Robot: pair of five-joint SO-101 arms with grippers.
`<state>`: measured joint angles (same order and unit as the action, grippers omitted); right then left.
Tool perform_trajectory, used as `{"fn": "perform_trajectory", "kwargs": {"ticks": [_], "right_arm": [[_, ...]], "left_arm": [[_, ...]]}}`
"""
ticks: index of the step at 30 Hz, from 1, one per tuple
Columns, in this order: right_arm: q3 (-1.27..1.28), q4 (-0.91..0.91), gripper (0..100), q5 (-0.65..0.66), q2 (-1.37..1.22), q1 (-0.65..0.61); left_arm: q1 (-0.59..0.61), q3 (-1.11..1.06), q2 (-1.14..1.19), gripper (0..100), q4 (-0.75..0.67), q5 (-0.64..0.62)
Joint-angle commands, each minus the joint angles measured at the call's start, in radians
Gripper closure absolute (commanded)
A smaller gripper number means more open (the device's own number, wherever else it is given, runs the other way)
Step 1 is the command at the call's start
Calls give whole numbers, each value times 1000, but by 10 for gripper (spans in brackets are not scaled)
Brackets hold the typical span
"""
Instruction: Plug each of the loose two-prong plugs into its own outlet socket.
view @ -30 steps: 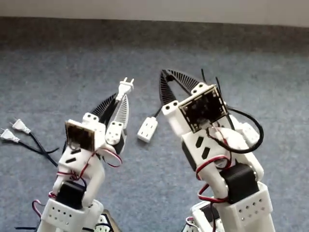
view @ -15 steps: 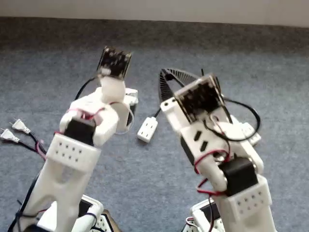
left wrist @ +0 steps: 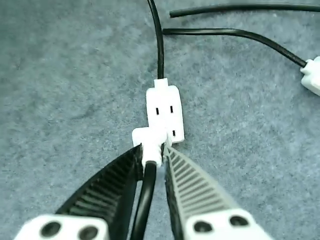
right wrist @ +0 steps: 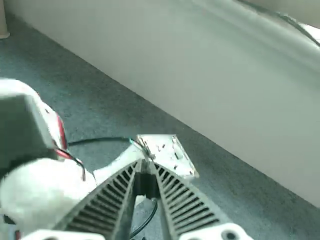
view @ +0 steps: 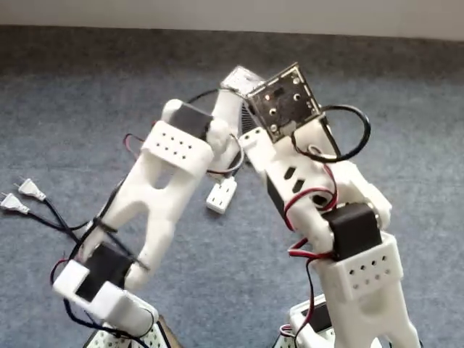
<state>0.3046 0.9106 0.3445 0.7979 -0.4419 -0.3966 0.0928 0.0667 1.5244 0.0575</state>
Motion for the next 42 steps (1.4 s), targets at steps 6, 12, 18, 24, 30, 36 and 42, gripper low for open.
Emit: {"fn": "perform_trajectory", "kwargs": {"ticks": [6,12,18,24,30,36,42], "right_arm": [[-50,-1,991,2,-2,8],[-48,-1,991,2,-2,8],[-48,-1,991,2,-2,8],[-48,-1,991,2,-2,8],[-53,-1,991,2,-2,31],[-54,-5,991,2,-2,76],[-54,-7,991,2,-2,77]], "left_arm": [[-25,33,101,994,9,3],[-25,30,116,994,15,-2],[-27,27,116,994,18,-89],[-27,-33,110,994,20,-92],[-28,-36,116,994,0,-144],[-31,-35,108,994,-29,-163],[-33,-36,116,994,-51,-164]]}}
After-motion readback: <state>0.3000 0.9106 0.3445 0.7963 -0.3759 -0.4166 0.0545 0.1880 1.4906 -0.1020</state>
